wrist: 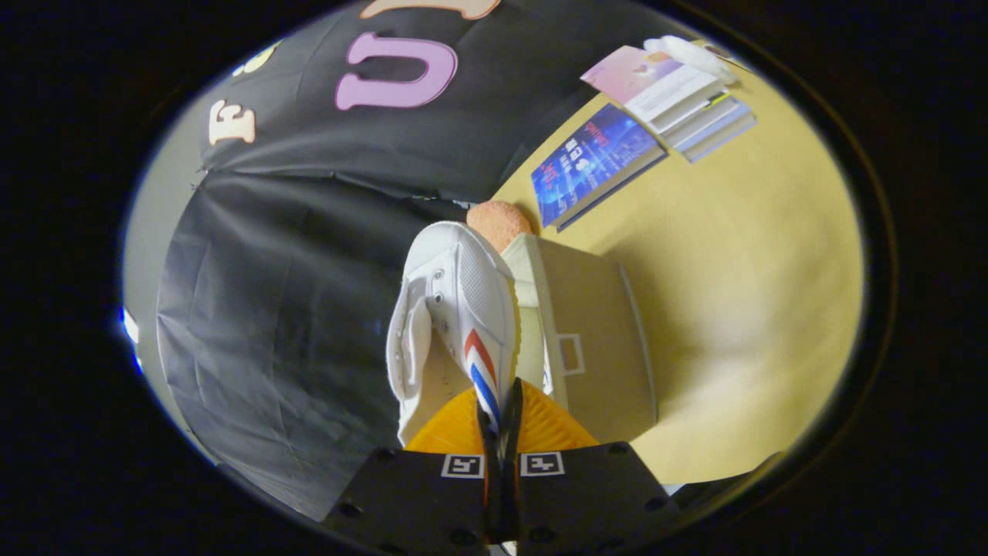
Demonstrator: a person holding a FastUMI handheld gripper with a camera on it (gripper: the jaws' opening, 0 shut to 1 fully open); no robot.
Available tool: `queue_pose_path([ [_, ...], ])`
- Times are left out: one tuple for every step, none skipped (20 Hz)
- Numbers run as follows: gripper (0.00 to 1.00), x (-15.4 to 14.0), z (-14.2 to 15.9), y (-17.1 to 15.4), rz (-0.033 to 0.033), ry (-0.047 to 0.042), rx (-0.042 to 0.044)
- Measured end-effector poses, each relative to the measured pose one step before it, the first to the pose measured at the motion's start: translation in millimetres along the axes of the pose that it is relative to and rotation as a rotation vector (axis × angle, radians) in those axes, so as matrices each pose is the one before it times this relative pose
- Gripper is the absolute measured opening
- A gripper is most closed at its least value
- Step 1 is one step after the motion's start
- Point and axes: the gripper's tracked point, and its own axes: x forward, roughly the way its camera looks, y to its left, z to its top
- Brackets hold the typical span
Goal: Open the storage box then place both shoes into the box .Put the left shoe in first, then the right shoe, with the right side of both shoes facing outward in a uniform manner.
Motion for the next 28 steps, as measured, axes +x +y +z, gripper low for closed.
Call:
queue_pose_path([
  [0.03, 10.71, -7.58, 4.48, -0.02015, 0.00504, -0.00851],
  [0.03, 11.23, -2.44, -0.22, -0.03180, -0.00203, -0.01571],
  [0.03, 8.06, -1.27, -3.78, -0.04445, -0.00677, -0.02137],
  [0.03, 5.60, -1.38, -3.60, -0.04773, -0.01026, -0.02287],
  [0.03, 6.19, -1.13, -3.92, -0.04174, -0.01022, -0.02014],
  [0.03, 4.74, -2.09, -2.45, -0.03877, -0.01066, -0.01385],
  [0.03, 3.50, -0.40, -3.24, -0.03657, -0.01154, -0.01461],
  [0.03, 3.12, 0.27, -3.86, -0.04020, -0.01670, -0.01298],
  [0.03, 2.77, 0.75, -4.78, -0.04055, -0.01672, -0.01551],
  [0.04, 2.06, 0.84, -3.52, -0.03153, -0.01493, -0.02103],
  [0.04, 1.59, 1.22, -3.17, -0.02130, -0.01367, -0.01074],
  [0.04, 2.08, -0.38, 0.58, -0.00795, -0.00764, -0.00422],
  [0.04, 0.56, 1.56, 0.77, -0.00496, -0.01042, -0.00272],
  [0.05, 0.55, 0.77, -0.47, -0.00711, -0.01095, -0.00619],
  [0.05, 0.09, 0.87, -1.06, -0.00985, -0.00950, -0.00236],
  [0.05, -1.03, 0.47, 0.49, -0.00451, -0.01194, -0.00005],
  [0.13, 1.95, 0.24, 3.64, 0.00966, -0.00506, -0.00660],
  [0.16, -1.14, -0.80, -1.95, -0.00574, -0.00383, -0.00206],
  [0.19, -0.89, 3.24, 0.55, 0.00191, -0.00731, -0.00047],
  [0.23, -0.03, -2.94, 0.02, -0.00483, 0.00027, -0.00402],
  [0.28, -0.51, 0.40, 1.07, 0.00461, -0.00429, 0.00506],
  [0.33, -0.57, -0.44, 2.27, 0.00048, -0.00272, 0.00124],
  [0.38, -0.22, 0.54, -0.37, -0.00760, -0.00760, -0.00334],
  [0.42, -0.49, -1.49, -0.52, -0.00652, -0.00302, -0.00498],
  [0.47, -0.16, 0.19, 0.38, -0.00280, -0.00393, -0.00455],
  [0.52, -0.30, -0.94, 2.71, 0.00336, -0.00170, 0.00012],
  [0.57, -0.35, -0.01, 2.36, 0.00454, 0.00096, -0.00080],
  [0.62, -0.82, -0.19, 3.78, 0.01135, -0.00192, 0.00169],
])
